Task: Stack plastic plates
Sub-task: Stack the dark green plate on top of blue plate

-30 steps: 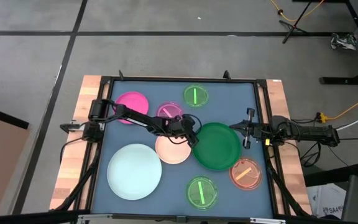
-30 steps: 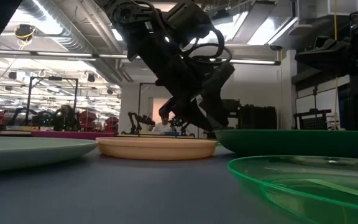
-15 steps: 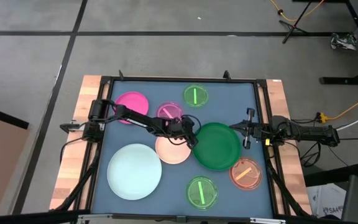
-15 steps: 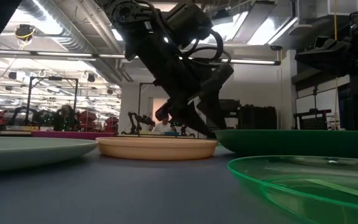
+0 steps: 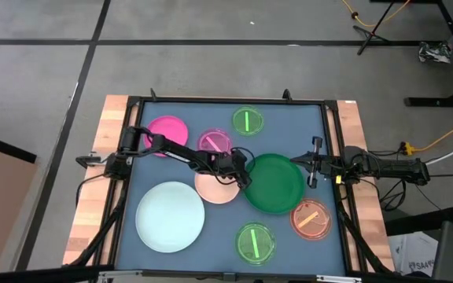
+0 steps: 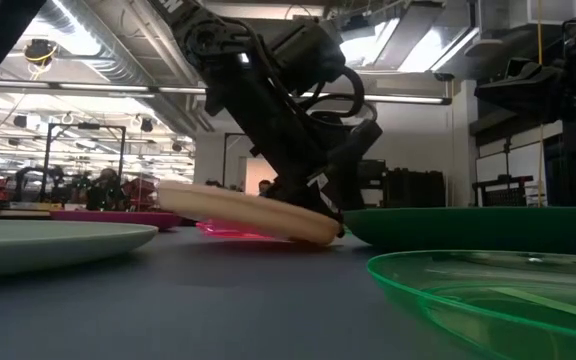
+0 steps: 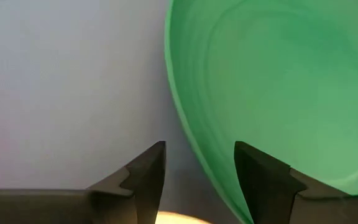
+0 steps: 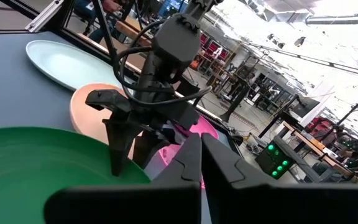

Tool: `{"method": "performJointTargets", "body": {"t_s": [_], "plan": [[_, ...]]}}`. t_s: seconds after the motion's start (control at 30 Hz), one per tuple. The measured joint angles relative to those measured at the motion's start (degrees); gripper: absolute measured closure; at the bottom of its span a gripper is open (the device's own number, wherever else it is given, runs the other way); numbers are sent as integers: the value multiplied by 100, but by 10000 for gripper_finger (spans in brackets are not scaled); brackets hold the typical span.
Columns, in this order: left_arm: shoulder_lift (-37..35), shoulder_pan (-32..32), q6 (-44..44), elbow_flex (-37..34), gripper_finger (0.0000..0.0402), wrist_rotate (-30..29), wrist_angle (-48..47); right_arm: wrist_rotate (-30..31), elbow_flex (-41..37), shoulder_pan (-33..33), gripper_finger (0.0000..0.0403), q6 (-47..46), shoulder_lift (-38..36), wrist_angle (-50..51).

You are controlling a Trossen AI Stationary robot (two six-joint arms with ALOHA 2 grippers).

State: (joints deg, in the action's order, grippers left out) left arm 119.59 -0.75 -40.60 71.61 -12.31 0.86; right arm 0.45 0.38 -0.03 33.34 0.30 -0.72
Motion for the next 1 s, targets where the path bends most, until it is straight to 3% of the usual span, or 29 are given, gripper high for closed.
{"method": "performJointTargets", "body": {"t_s": [1.0], "plan": [[7, 5, -133, -7, 329, -23, 308, 0, 0, 1, 402, 0, 0, 0]]}}
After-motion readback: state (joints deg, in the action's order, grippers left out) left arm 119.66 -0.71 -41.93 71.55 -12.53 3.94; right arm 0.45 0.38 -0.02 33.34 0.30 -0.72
